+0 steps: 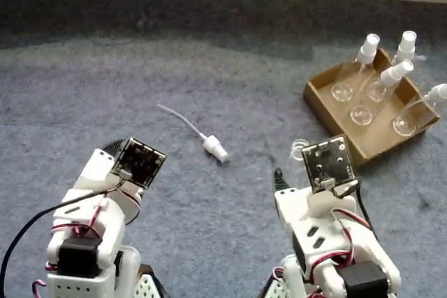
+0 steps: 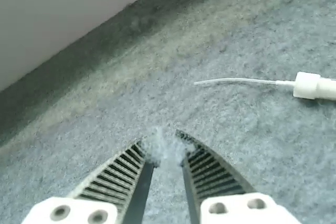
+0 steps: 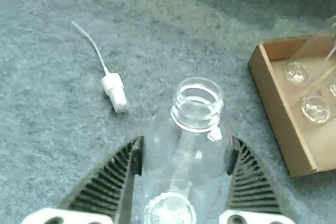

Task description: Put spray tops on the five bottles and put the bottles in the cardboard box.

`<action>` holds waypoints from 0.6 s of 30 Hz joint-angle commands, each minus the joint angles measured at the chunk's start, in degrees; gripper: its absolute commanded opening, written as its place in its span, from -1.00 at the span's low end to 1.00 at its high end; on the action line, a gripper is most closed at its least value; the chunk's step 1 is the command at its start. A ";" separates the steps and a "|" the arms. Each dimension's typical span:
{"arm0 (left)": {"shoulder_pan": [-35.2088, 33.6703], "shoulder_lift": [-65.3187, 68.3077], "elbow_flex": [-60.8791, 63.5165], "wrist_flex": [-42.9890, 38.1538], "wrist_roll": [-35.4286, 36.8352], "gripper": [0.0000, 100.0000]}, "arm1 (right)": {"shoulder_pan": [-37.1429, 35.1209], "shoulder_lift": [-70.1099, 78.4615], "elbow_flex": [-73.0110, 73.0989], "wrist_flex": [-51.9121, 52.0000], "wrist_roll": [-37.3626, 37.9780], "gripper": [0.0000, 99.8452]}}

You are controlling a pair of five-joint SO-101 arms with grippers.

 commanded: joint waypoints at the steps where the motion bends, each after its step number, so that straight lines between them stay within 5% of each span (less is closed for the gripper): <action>1: 1.71 8.31 -9.45 0.53 -4.31 -0.98 | 1.01 -1.36 1.36 -2.86 -0.62 -0.70; 10: 2.51 38.02 -28.97 3.25 -17.32 -0.97 | 9.89 -1.36 9.63 -11.74 -0.62 -0.70; 18: 9.54 51.47 -35.03 3.87 -29.80 -0.81 | 10.42 -1.54 12.09 -14.55 -0.62 -0.70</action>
